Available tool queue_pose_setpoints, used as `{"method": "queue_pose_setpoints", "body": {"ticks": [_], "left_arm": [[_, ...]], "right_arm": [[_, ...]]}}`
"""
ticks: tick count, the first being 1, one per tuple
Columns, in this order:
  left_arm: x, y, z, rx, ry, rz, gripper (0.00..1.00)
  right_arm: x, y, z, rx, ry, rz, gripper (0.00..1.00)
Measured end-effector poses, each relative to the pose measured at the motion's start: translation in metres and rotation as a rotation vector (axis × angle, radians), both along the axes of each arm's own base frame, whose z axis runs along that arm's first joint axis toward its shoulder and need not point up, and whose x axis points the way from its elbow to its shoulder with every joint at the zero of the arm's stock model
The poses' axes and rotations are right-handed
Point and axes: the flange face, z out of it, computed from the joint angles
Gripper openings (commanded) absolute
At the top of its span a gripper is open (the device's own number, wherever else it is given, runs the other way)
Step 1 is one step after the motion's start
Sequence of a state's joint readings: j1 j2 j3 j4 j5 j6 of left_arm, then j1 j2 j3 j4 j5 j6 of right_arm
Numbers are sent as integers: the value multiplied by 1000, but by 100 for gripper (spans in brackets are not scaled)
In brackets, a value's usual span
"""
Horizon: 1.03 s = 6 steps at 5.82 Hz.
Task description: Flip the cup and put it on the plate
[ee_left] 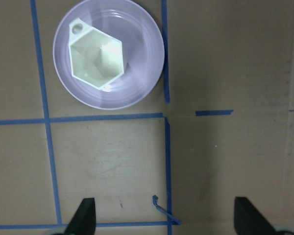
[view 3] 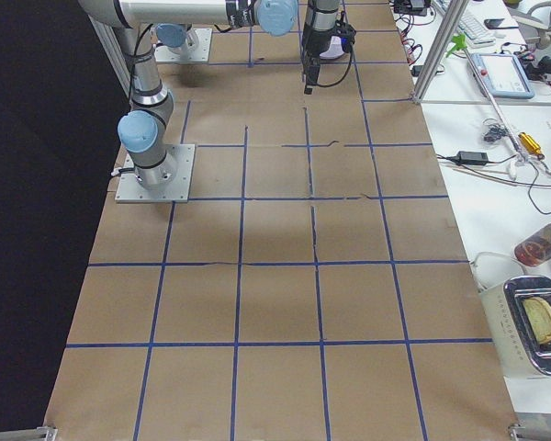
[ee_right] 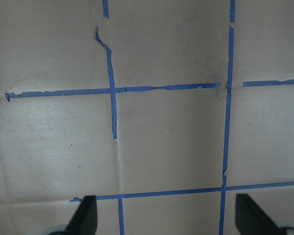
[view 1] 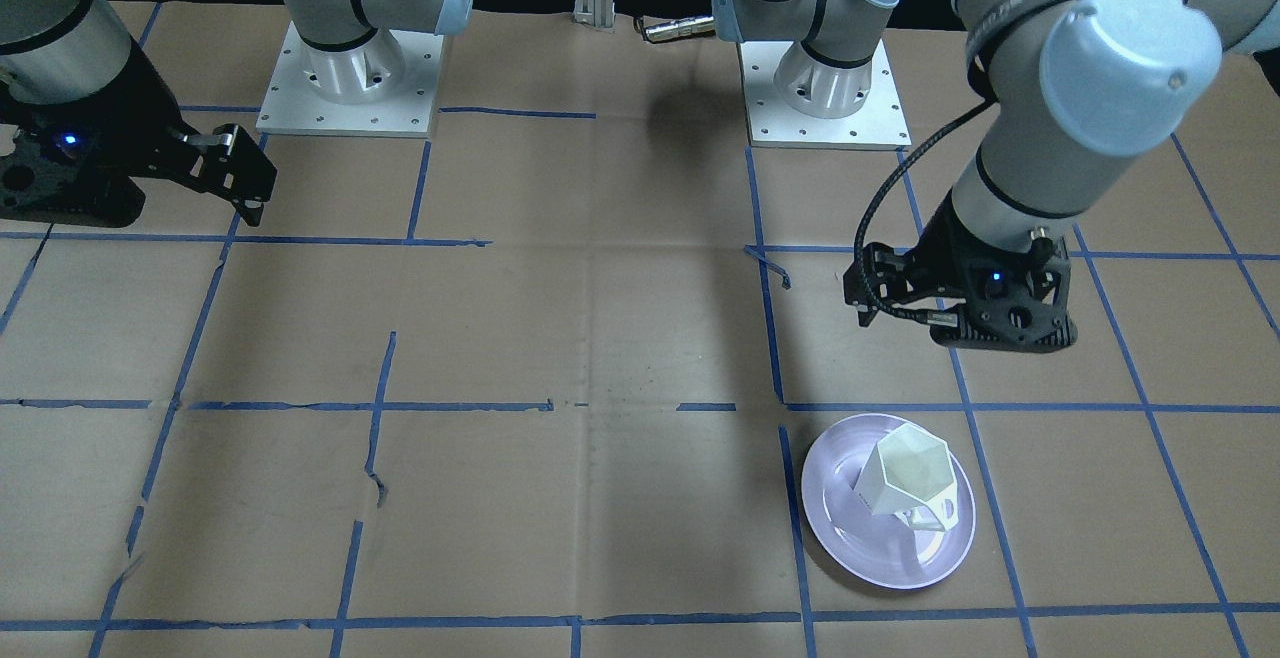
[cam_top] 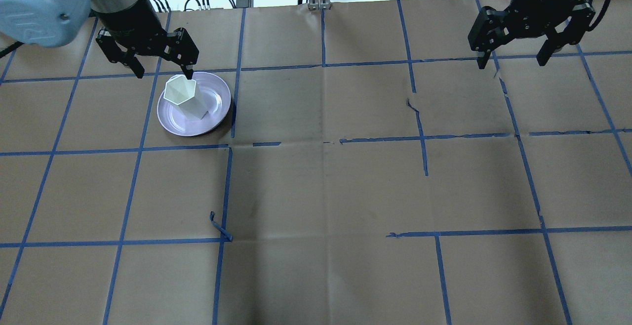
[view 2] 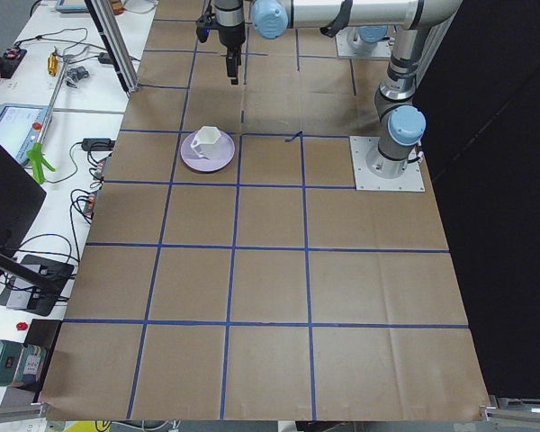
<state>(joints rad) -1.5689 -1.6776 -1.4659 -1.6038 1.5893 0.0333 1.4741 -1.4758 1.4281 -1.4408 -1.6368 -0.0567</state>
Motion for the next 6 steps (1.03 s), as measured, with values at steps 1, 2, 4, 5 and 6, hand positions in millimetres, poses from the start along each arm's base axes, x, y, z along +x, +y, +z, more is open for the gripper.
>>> {"method": "queue_pose_setpoints", "body": {"ticks": [1,2,4,5,6], "left_arm": [[-24,21,13,6,-2,0,99],[-33,29,17,12,-6,-5,99],[-37,31,16,18,-6,-7,99],[-37,31,15,19,-6,-7,99],[-38,31,15,19,-5,-7,99]], "right_arm": [[0,0,0,0,0,0,100],[0,0,0,0,0,0,100],[0,0,0,0,0,0,100],[0,0,0,1,0,0,100],[0,0,0,0,0,0,100]]}}
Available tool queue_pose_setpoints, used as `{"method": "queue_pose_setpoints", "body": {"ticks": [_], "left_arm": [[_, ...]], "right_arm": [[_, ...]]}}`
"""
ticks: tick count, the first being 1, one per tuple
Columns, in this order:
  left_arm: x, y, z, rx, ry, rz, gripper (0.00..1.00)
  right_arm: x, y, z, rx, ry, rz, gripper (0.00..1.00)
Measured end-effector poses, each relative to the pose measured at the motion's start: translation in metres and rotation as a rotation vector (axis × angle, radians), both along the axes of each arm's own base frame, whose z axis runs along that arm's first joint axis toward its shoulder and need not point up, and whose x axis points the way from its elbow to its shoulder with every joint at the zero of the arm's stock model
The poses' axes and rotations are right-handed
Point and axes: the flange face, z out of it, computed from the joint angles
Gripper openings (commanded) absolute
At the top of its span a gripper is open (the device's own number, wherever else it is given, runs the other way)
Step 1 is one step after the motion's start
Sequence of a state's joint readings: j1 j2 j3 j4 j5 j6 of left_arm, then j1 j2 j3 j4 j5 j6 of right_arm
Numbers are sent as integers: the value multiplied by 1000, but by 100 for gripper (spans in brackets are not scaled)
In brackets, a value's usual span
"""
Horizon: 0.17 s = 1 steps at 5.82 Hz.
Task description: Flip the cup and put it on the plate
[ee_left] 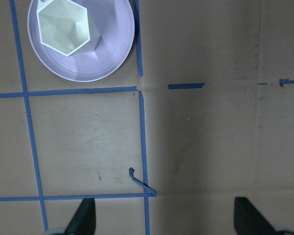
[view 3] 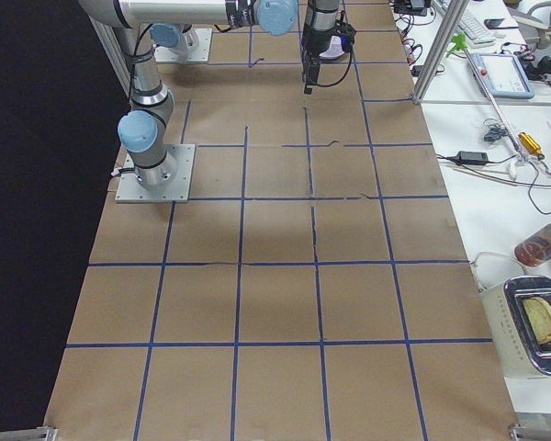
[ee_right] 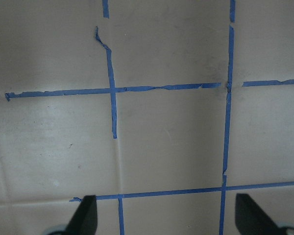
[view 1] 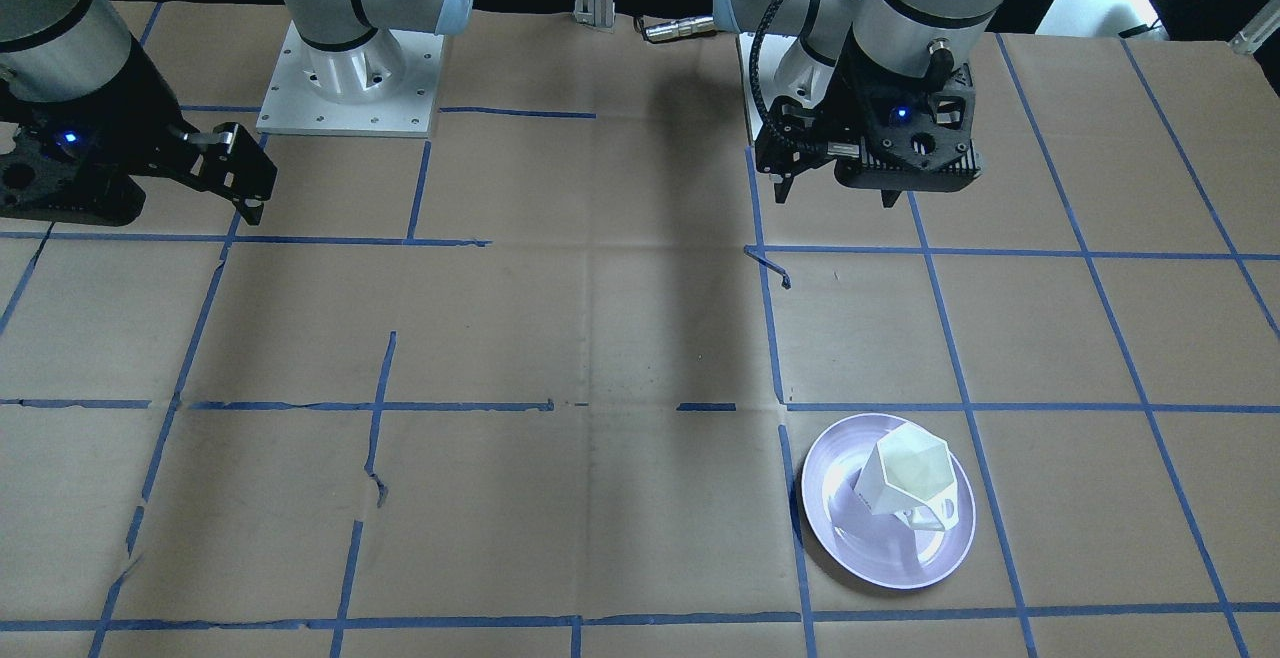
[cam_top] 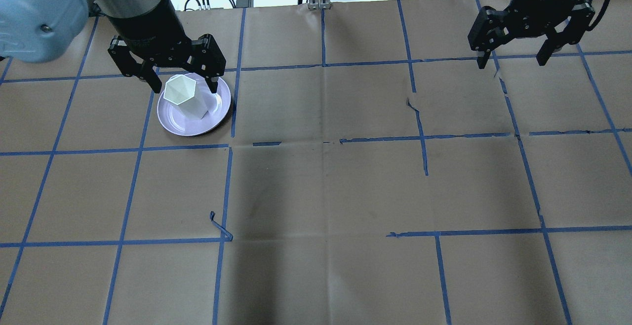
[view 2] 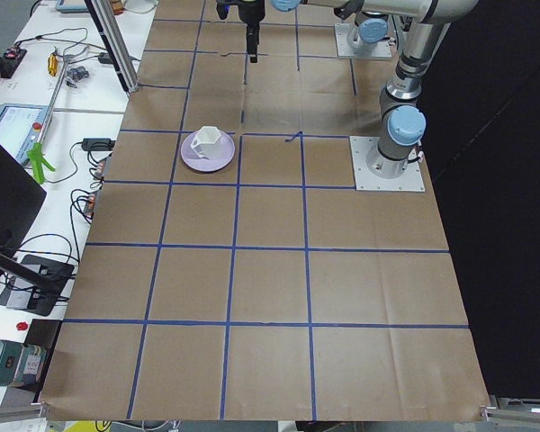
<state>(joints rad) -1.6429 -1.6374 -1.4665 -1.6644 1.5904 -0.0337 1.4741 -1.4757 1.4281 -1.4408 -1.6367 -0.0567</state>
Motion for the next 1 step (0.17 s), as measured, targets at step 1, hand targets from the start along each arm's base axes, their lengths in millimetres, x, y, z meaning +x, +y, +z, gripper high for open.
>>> {"method": "queue_pose_setpoints", "body": {"ticks": [1], "left_arm": [[0,0,0,0,3,0,99]], "right_arm": [[0,0,0,0,0,0,100]]}}
